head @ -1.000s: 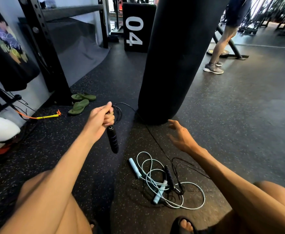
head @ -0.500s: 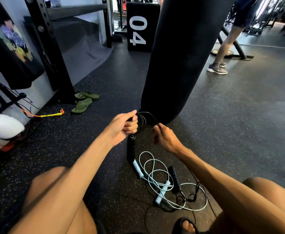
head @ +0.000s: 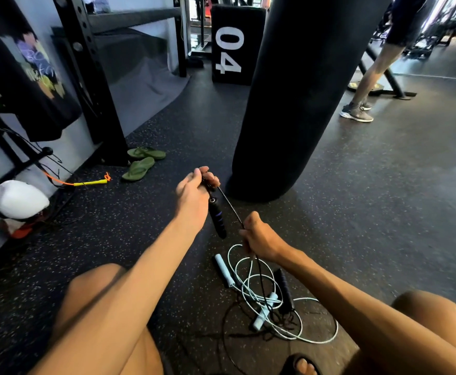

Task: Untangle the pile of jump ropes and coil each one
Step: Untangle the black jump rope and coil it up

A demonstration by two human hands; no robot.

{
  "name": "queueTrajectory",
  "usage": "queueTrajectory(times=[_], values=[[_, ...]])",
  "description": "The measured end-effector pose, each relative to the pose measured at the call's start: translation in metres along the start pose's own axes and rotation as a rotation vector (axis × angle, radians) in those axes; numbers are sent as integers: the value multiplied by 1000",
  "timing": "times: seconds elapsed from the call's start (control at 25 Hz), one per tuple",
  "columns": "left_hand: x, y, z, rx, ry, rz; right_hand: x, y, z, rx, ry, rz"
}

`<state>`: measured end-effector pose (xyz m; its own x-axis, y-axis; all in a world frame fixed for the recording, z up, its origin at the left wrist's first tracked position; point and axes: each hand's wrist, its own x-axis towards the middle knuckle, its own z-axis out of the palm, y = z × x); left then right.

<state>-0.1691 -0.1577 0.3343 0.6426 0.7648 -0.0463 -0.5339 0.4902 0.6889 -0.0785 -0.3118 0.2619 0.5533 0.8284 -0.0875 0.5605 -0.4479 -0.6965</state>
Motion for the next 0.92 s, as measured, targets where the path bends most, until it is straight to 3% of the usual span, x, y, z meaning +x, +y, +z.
queueTrajectory(times=[0.08, 0.28, 0.4, 0.52, 0.72, 0.92], values=[[3, -2, -5, 162, 9, 111, -3, -3, -2, -54, 59, -108], [6, -10, -14, 747, -206, 324, -6, -22, -26, -157, 174, -417], [1, -8, -14, 1071, -332, 305, -6, -32, -44, -202, 295, -521], [-10, -6, -9, 1213, -454, 179, -5, -38, -55, -224, 381, -528], [-21, -7, 2, 898, -570, -218, -3, -41, -61, -90, 441, -435], [-22, 2, 7, 544, -570, -341, 3, -35, -64, 132, 414, -216]])
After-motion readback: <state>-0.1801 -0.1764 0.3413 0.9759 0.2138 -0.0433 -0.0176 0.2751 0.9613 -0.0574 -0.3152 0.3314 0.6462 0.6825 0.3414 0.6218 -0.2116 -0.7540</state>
